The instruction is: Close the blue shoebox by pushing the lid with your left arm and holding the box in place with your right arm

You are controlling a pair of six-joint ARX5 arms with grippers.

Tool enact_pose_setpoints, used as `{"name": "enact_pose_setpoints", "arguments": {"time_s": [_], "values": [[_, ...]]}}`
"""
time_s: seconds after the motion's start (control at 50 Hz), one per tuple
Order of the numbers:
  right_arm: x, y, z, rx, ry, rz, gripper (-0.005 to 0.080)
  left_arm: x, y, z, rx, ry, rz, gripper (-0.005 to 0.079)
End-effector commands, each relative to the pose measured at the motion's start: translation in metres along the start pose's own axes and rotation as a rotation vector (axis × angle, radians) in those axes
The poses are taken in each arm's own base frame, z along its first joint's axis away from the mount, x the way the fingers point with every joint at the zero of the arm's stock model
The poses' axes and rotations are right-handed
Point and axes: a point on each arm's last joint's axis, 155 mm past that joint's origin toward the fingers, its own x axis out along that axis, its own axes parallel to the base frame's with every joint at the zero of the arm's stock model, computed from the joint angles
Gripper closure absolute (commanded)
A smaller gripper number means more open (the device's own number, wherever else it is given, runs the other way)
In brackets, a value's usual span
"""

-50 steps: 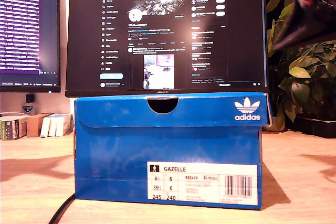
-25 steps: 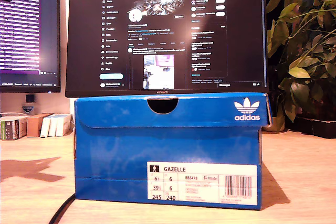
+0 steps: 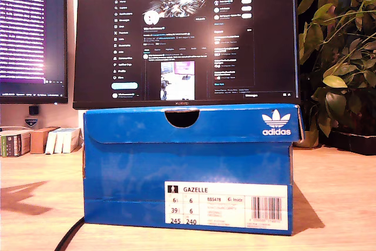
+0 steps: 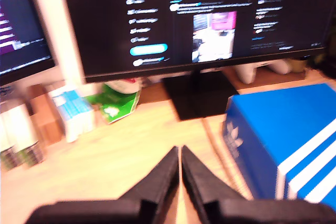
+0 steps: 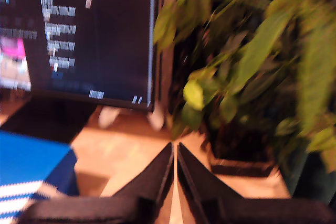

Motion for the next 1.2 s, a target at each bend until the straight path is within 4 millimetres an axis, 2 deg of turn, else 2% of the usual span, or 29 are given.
{"name": "enact_pose_setpoints", "arguments": {"time_s": [0.0, 0.1, 0.28, 0.56, 0.78, 1.0, 1.18], "values": [[-0.001, 0.001, -0.021, 0.003, 0.035, -0.001, 0.0763, -0.003, 0.005, -0.006, 0.007, -0.009, 0.028, 0.0761], [-0.010, 0.002, -0.025, 0.003, 0.026, -0.001, 0.0763, -0.011, 0.008, -0.008, -0.004, -0.033, 0.060, 0.0761], [-0.023, 0.005, -0.040, 0.003, 0.028, 0.000, 0.0763, -0.018, 0.007, -0.028, -0.030, -0.044, 0.064, 0.0761], [-0.040, 0.008, -0.061, 0.015, 0.023, 0.001, 0.0763, -0.030, 0.005, -0.048, -0.083, -0.074, 0.073, 0.0761], [-0.046, 0.009, -0.073, 0.109, 0.054, -0.001, 0.0763, -0.036, 0.006, -0.050, -0.123, -0.084, 0.086, 0.0760], [-0.046, 0.011, -0.077, 0.121, 0.070, 0.004, 0.0763, -0.036, 0.006, -0.054, -0.126, -0.071, 0.087, 0.0759], [-0.048, 0.015, -0.076, 0.041, 0.065, 0.028, 0.0763, -0.037, 0.017, -0.055, -0.116, -0.070, 0.147, 0.0756]]}}
